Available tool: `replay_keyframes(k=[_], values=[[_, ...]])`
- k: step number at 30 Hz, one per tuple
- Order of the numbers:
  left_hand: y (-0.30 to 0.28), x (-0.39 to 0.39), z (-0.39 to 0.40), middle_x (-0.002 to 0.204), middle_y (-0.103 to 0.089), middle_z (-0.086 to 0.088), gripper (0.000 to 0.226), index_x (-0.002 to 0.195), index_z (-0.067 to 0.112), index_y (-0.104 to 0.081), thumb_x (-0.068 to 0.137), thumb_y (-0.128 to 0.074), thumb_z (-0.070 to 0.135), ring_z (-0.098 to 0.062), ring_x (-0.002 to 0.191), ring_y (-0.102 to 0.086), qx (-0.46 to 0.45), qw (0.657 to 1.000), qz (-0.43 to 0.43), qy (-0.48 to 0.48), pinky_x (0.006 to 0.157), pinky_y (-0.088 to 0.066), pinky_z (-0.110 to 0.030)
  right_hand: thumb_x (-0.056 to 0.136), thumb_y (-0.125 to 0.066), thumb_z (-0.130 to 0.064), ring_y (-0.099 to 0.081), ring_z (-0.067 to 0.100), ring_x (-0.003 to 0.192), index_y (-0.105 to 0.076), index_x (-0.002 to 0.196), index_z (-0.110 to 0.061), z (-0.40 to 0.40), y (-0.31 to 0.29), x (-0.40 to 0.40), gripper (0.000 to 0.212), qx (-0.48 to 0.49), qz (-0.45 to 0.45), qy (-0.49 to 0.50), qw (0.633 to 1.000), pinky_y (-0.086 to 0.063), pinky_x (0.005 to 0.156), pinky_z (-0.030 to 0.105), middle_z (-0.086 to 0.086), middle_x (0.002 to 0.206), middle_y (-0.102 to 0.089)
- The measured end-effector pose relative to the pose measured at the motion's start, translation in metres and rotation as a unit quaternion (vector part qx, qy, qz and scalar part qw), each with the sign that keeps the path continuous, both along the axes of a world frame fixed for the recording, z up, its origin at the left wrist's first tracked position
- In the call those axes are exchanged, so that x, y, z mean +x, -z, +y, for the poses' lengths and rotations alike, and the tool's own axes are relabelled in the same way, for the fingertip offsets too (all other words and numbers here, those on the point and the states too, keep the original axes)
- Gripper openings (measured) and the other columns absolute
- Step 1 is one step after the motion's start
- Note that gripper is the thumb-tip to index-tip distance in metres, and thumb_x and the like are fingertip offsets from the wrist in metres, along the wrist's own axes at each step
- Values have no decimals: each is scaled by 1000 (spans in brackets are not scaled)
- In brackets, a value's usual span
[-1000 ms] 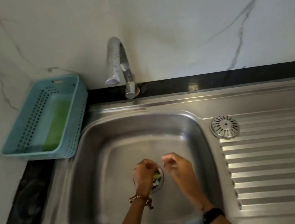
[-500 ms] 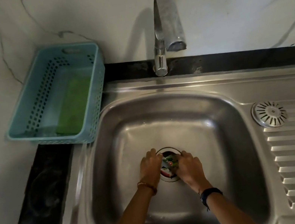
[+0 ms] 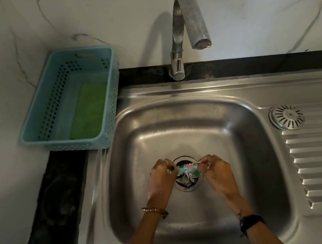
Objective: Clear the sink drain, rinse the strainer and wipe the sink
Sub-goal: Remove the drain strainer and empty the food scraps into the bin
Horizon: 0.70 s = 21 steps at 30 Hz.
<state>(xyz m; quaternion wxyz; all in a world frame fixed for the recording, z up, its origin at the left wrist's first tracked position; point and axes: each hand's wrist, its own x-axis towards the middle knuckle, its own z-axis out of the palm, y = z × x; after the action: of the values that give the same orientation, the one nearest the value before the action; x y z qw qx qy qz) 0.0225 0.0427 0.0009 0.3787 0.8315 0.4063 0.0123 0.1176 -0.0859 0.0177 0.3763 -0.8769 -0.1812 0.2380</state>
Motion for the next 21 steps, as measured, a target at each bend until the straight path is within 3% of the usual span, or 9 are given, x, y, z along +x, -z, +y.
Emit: replay_keyframes(k=[2,4,7,9,11,14,18,21], values=[[-13,-12,1,81,-63,5,3,79,21,-66,80,-65,19,-9,71,-54,-56,996,-31,-61,59,-37,-11,85,-63,-15,-61,-3,72,-67,86,-19,-3,-10,-1,6,91,44,30,994,-41,53,-1,-2,88,-67],[-23,-23,0,76,-62,6,4,76,22,-64,79,-65,19,-7,67,-54,-81,990,-38,-113,55,-35,-9,85,-63,-14,-62,-9,71,-67,87,-21,-5,-10,-1,8,104,52,26,993,-41,54,-2,-1,86,-69],[-31,-36,-8,86,-71,-8,7,82,12,-68,79,-63,16,-19,77,-62,-120,977,-20,-172,68,-47,-25,86,-62,-21,-66,10,83,-68,97,-16,1,14,-5,13,-27,65,-42,997,-42,57,9,6,97,-71],[-32,-42,-12,92,-72,-13,14,88,7,-69,80,-61,14,-28,85,-66,-140,969,-6,-203,77,-54,-34,87,-60,-32,-64,23,97,-67,106,-14,10,35,-10,27,-143,59,-122,980,-47,70,21,9,109,-69],[-31,-49,-17,92,-71,-14,13,88,8,-68,80,-60,14,-30,86,-67,-141,964,1,-225,79,-55,-37,88,-56,-41,-61,27,106,-64,113,-14,17,53,-17,38,-228,33,-181,956,-48,85,31,10,116,-66],[-29,-58,-22,92,-71,-16,12,87,7,-68,79,-61,12,-31,87,-68,-142,959,1,-246,80,-57,-40,89,-55,-42,-60,28,109,-62,113,-12,21,64,-27,39,-270,5,-204,941,-48,91,35,9,117,-65],[-39,-71,-30,87,-71,-20,15,87,0,-69,79,-58,7,-34,84,-68,-154,947,-36,-279,80,-57,-44,84,-61,-47,-63,31,98,-68,102,-9,12,50,-28,42,-160,43,-116,979,-48,80,30,10,103,-68],[-55,-78,-39,74,-68,-14,14,82,2,-69,79,-55,3,-28,67,-64,-182,930,-76,-310,80,-57,-43,83,-63,-23,-61,21,76,-71,85,-13,2,16,-25,13,10,141,-13,990,-46,58,18,8,84,-66]])
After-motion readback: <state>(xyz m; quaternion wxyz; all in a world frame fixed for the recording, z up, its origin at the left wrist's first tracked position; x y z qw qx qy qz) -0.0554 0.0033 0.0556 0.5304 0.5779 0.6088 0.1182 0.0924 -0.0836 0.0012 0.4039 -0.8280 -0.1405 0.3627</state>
